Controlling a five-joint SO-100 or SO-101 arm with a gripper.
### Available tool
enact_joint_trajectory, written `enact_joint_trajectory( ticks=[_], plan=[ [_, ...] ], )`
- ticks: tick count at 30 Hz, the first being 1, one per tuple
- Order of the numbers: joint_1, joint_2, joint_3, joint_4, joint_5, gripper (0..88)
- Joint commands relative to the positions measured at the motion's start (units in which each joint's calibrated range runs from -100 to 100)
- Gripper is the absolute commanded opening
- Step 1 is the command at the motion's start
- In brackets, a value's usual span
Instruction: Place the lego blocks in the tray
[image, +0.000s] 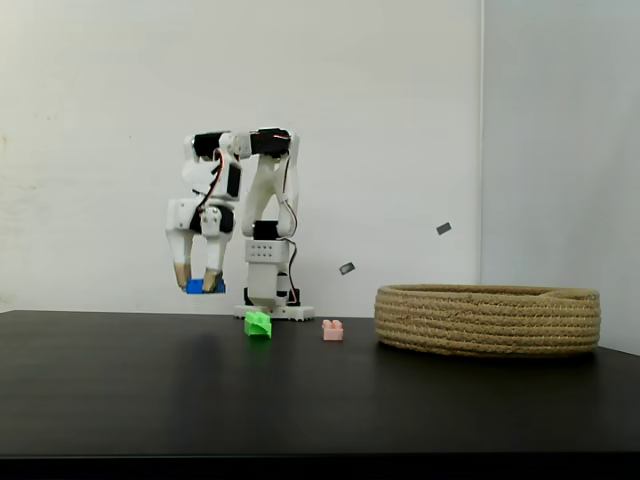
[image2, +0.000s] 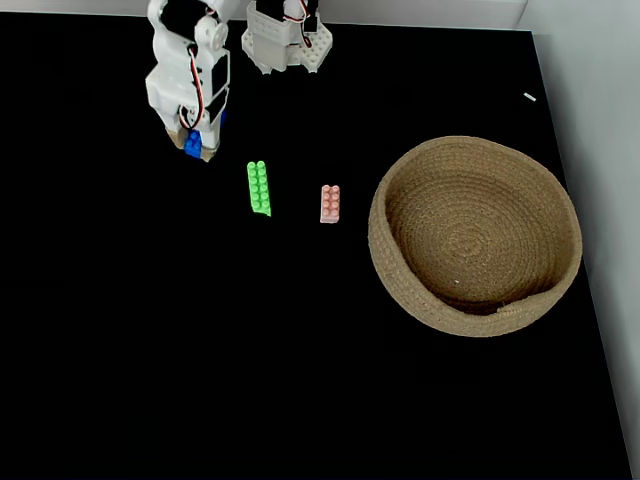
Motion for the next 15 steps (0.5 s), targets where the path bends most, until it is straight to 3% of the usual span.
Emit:
enact_joint_trajectory(
  ticks=[1,5,12,15],
  plan=[
    [-4.31,-11.41,-16.1,16.16,-4.69,0.0],
    [-14.2,-16.56,-22.67,23.32,-10.26,0.0],
    [-39.1,-16.91,-21.57,21.24,-25.89,0.0],
    [-45.2,-12.35,-20.66,15.99,-29.4,0.0]
  ],
)
